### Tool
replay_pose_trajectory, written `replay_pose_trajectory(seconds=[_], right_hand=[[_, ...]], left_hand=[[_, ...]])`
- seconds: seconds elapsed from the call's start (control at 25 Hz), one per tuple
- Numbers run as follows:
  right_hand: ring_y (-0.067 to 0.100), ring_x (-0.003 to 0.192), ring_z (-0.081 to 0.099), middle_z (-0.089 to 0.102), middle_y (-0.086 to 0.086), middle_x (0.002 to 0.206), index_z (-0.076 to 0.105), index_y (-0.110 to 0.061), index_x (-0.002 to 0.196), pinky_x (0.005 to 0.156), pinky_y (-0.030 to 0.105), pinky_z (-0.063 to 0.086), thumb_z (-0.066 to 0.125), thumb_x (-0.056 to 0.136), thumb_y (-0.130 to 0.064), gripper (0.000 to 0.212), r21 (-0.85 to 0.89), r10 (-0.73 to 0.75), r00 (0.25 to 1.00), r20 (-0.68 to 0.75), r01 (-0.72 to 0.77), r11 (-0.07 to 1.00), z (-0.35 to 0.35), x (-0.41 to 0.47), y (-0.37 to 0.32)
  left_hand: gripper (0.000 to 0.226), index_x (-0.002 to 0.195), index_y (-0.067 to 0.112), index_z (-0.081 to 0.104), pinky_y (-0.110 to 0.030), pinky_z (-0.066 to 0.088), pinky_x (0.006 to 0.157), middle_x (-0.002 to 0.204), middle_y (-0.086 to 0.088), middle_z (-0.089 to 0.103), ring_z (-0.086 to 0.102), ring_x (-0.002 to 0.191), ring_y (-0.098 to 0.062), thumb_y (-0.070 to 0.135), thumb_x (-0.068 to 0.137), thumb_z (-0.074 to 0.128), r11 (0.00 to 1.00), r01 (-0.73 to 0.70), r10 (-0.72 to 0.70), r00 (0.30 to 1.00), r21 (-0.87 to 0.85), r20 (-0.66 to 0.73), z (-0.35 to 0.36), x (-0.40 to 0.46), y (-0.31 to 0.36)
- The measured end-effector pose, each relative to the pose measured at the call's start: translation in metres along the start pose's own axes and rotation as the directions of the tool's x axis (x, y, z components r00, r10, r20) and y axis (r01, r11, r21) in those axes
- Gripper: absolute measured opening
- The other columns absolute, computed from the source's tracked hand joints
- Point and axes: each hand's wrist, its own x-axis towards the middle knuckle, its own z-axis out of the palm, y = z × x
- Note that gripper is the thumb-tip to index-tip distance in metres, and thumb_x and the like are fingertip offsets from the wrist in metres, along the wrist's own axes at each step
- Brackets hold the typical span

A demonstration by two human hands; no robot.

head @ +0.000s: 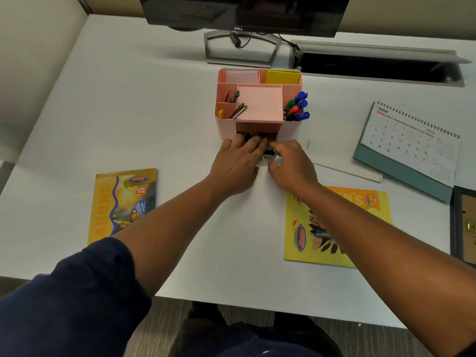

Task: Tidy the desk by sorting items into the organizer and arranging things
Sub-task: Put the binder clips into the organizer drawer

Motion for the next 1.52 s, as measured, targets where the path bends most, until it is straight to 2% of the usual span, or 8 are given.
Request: replay_pose_trajectory(seconds=[0.4, 0.8, 0.92, 1.04, 1.16, 1.28, 1.4, 1.52], right_hand=[[0.028, 0.093, 0.061, 0.062, 0.005, 0.111, 0.067, -0.021, 0.114, 0.073, 0.042, 0.057, 0.060, 0.096, -0.023, 0.019, -0.094, -0.133, 0.990, -0.047, 0.128, 0.987, -0.002, -0.002, 0.004], [0.025, 0.084, 0.059, 0.061, 0.003, 0.100, 0.068, -0.019, 0.099, 0.065, 0.040, 0.055, 0.059, 0.096, -0.018, 0.010, -0.132, -0.201, 0.977, -0.074, 0.190, 0.973, 0.001, -0.004, 0.012], [0.025, 0.086, 0.060, 0.062, 0.004, 0.103, 0.068, -0.019, 0.104, 0.067, 0.040, 0.055, 0.058, 0.097, -0.019, 0.012, -0.042, -0.170, 0.979, -0.113, 0.166, 0.985, 0.003, -0.004, 0.011], [0.024, 0.084, 0.060, 0.061, 0.001, 0.100, 0.060, -0.020, 0.104, 0.067, 0.038, 0.053, 0.064, 0.092, -0.018, 0.012, 0.092, -0.104, 0.979, -0.176, 0.122, 0.988, 0.007, -0.002, 0.014], [0.021, 0.090, 0.056, 0.053, 0.000, 0.108, 0.049, -0.016, 0.112, 0.070, 0.037, 0.050, 0.081, 0.079, -0.026, 0.047, 0.228, 0.007, 0.960, -0.279, 0.059, 0.972, 0.008, -0.001, 0.020], [0.028, 0.130, 0.042, 0.036, 0.012, 0.145, 0.030, -0.014, 0.147, 0.103, 0.037, 0.046, 0.091, 0.067, -0.036, 0.102, 0.301, 0.085, 0.946, -0.314, 0.014, 0.954, 0.007, 0.008, 0.026], [0.026, 0.152, 0.014, 0.010, 0.010, 0.165, -0.002, -0.016, 0.159, 0.121, 0.037, 0.025, 0.092, 0.066, -0.038, 0.133, 0.349, 0.050, 0.972, -0.229, 0.034, 0.937, 0.003, 0.021, 0.027], [0.022, 0.146, 0.031, 0.027, 0.005, 0.162, -0.005, -0.020, 0.159, 0.114, 0.031, 0.037, 0.092, 0.068, -0.032, 0.133, 0.403, 0.029, 0.987, -0.158, 0.037, 0.915, 0.002, 0.029, 0.026]], left_hand=[[0.060, 0.145, 0.015, 0.046, -0.039, 0.045, 0.089, 0.130, -0.007, 0.057, 0.052, 0.110, -0.030, 0.034, 0.090, 0.062, 0.997, 0.073, -0.072, 0.991, 0.002, -0.110, 0.007, -0.007, 0.004], [0.060, 0.140, 0.021, 0.047, -0.040, 0.041, 0.091, 0.130, -0.006, 0.053, 0.047, 0.114, -0.030, 0.037, 0.085, 0.065, 0.975, 0.218, -0.221, 0.973, -0.048, -0.069, 0.012, 0.001, 0.018], [0.038, 0.126, 0.020, 0.056, -0.040, 0.047, 0.091, 0.127, -0.005, 0.056, 0.048, 0.111, -0.029, 0.024, 0.089, 0.066, 0.960, 0.210, -0.237, 0.962, -0.183, -0.138, 0.013, 0.001, 0.014], [0.034, 0.108, 0.017, 0.055, -0.035, 0.047, 0.084, 0.116, -0.005, 0.056, 0.047, 0.100, -0.024, 0.016, 0.082, 0.076, 0.854, 0.316, -0.417, 0.891, -0.413, -0.180, 0.012, 0.000, 0.008], [0.057, 0.114, 0.015, 0.045, -0.029, 0.042, 0.091, 0.121, -0.005, 0.045, 0.037, 0.105, -0.017, 0.027, 0.074, 0.085, 0.629, 0.447, -0.625, 0.777, -0.636, -0.072, 0.012, -0.004, 0.001], [0.088, 0.127, 0.013, 0.033, -0.026, 0.037, 0.100, 0.131, -0.004, 0.032, 0.030, 0.115, -0.014, 0.041, 0.066, 0.089, 0.491, 0.490, -0.702, 0.712, -0.720, 0.006, 0.017, -0.005, -0.009], [0.121, 0.150, 0.021, 0.011, -0.031, 0.028, 0.118, 0.156, -0.003, 0.017, 0.024, 0.144, -0.021, 0.043, 0.063, 0.092, 0.405, 0.460, -0.657, 0.748, -0.790, 0.098, 0.025, 0.001, -0.023], [0.128, 0.156, 0.032, 0.001, -0.039, 0.032, 0.119, 0.163, 0.005, 0.020, 0.026, 0.149, -0.018, 0.051, 0.064, 0.089, 0.393, 0.419, -0.599, 0.792, -0.818, 0.118, 0.030, 0.007, -0.031]])
